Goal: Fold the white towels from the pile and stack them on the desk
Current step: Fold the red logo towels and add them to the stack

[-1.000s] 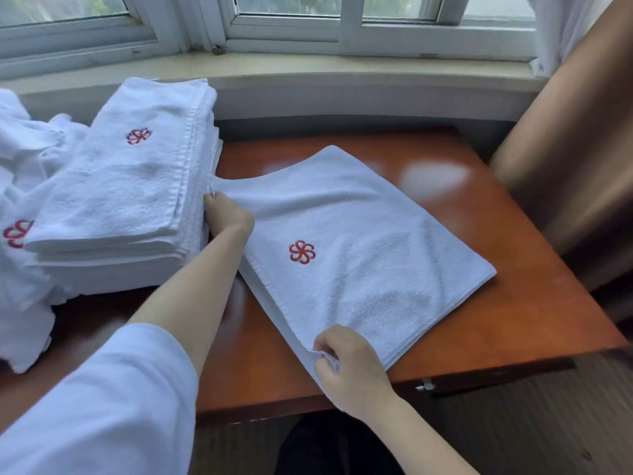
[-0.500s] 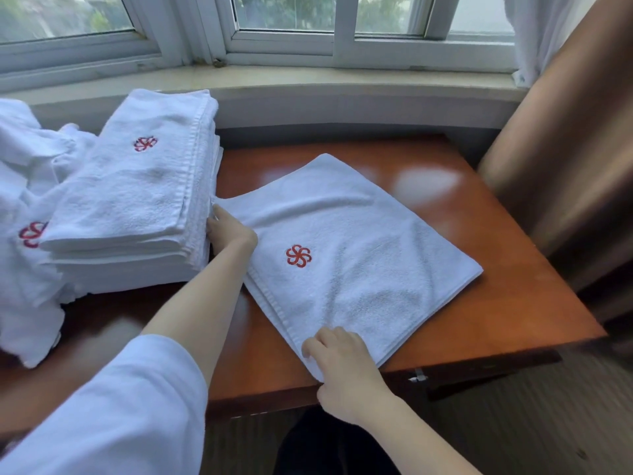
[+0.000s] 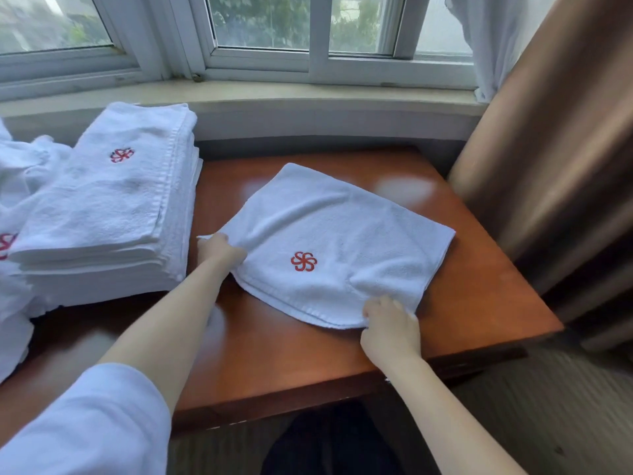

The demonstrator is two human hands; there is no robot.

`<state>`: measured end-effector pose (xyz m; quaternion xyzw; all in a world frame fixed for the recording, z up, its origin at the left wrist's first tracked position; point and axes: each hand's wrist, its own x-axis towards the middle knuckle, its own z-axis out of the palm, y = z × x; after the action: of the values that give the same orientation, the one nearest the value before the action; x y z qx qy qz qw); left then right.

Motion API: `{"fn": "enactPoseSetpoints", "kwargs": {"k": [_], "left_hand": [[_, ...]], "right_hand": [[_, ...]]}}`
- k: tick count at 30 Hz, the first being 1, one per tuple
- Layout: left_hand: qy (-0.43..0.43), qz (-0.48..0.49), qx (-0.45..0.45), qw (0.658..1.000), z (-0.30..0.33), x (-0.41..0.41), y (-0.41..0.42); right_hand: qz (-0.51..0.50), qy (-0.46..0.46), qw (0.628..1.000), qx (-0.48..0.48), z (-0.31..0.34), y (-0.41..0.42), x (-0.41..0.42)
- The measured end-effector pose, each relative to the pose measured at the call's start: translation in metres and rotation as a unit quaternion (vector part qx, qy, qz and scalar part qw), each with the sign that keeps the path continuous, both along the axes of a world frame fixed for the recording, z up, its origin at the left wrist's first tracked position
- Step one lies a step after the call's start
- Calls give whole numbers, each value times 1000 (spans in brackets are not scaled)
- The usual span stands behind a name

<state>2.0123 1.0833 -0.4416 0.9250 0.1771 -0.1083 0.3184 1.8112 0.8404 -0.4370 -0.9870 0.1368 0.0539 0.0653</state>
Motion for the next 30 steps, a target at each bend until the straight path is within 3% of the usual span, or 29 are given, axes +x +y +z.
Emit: {"fn": "enactPoseSetpoints", "kwargs": {"k": [7, 19, 21, 26, 30], "left_hand": [[60, 24, -101, 993, -1, -10, 10], [-67, 174, -183, 965, -28, 29, -21], [-89, 204, -195, 955, -31, 23, -23], [-176, 289, -344, 876, -27, -1, -15], [-154, 280, -341, 884, -16, -31, -6]], "right_hand": [[-40, -42, 998, 40, -12, 14, 48], [13, 6, 997, 74, -8, -29, 229], [-8, -28, 997, 66, -9, -35, 231], [-138, -180, 969, 97, -20, -47, 179], [-252, -240, 928, 134, -15, -65, 123]]}}
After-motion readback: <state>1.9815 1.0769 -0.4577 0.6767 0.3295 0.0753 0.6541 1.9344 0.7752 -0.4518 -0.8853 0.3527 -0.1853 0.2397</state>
